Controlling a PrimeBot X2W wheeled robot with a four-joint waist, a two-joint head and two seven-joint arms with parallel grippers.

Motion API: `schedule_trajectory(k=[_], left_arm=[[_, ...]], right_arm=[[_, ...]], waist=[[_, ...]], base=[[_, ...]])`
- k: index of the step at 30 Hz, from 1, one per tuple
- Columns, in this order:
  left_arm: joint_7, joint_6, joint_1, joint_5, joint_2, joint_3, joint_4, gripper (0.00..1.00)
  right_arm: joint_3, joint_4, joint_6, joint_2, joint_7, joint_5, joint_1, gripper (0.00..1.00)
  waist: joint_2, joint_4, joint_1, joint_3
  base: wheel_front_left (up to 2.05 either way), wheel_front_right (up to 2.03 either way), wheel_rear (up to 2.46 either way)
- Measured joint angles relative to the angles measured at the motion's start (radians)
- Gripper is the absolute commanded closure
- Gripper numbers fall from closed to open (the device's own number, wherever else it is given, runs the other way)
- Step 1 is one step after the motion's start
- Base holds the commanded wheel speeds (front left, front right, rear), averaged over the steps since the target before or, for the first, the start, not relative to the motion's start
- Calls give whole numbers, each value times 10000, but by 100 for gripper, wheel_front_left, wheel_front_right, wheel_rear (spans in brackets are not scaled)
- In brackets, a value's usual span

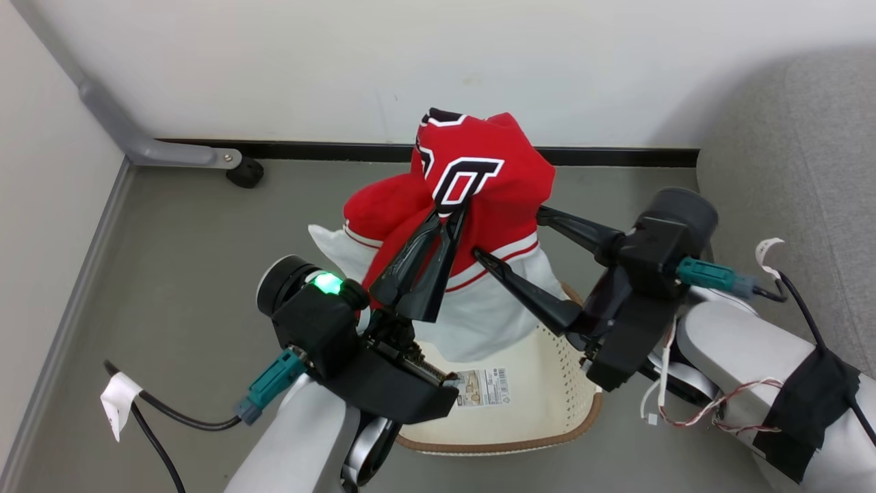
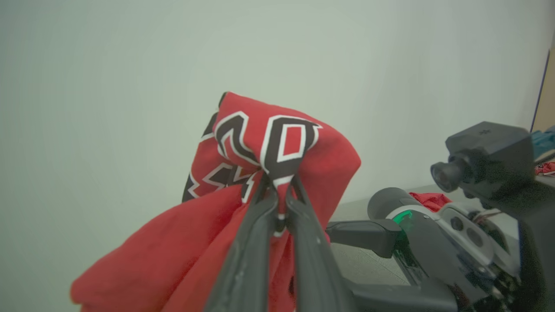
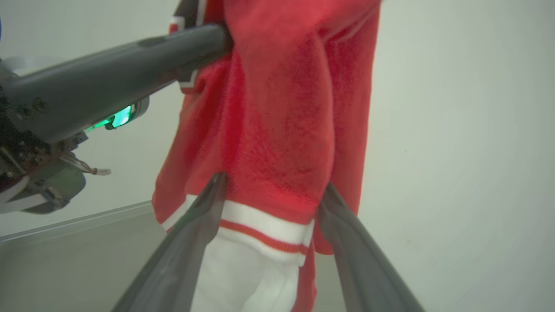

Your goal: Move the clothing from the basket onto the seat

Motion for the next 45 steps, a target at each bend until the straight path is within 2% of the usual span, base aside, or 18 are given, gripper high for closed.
schedule_trajectory(k=[2, 3, 4, 5, 6, 7, 15, 16, 17, 18, 33, 45], left_arm=[[0, -2, -35, 0, -6, -46, 0, 100], [0, -2, -35, 0, -8, -61, 8, 100], [0, -2, -35, 0, -8, -54, 12, 100], [0, -2, -35, -2, -8, -44, 21, 100], [0, -2, -35, -10, -10, -42, 31, 100], [0, -2, -35, -12, -13, -40, 44, 100], [-2, -73, -35, -21, -35, 84, 257, 100], [-2, -73, -28, -21, -31, 155, 291, 68], [-2, -73, -26, -23, -29, 238, 326, 13], [-2, -73, -27, -23, -29, 295, 359, 0], [-31, -73, 137, -21, 12, 581, 970, 0], [-31, -75, 767, 36, 267, 539, 1093, 0]], right_arm=[[313, 117, 0, 8, 88, 115, -277, 0], [418, 199, 0, 29, 96, 178, -384, 4], [520, 305, 0, 67, 98, 255, -494, 60], [596, 405, 0, 125, 130, 355, -597, 96], [627, 485, 0, 184, 138, 414, -672, 96], [656, 552, 0, 224, 136, 483, -728, 100], [627, 834, 0, 284, -318, 1012, -742, 100], [635, 863, 0, 293, -387, 1024, -756, 100], [650, 884, 0, 303, -462, 1024, -791, 100], [656, 890, 0, 307, -495, 1043, -840, 100], [349, 1315, 0, 341, -922, 1360, -1057, 100], [-105, 1689, 0, 385, -1068, 1624, -1060, 100]], waist=[[0, 78, 0, 36], [0, 112, 0, 53], [0, 142, 0, 70], [0, 164, 0, 87], [0, 179, 0, 99], [0, 189, 0, 107], [0, 146, 0, 144], [0, 119, 0, 146], [0, 85, 0, 147], [0, 47, 0, 147], [0, -475, 0, 59], [0, -1436, 0, -118]], base=[[0, 0, 0], [0, 0, 0], [0, 0, 0], [0, 0, 0], [0, 0, 0], [0, 0, 0], [0, 0, 0], [0, 0, 0], [0, 0, 0], [0, 0, 0], [0, 0, 0], [0, 0, 0]])
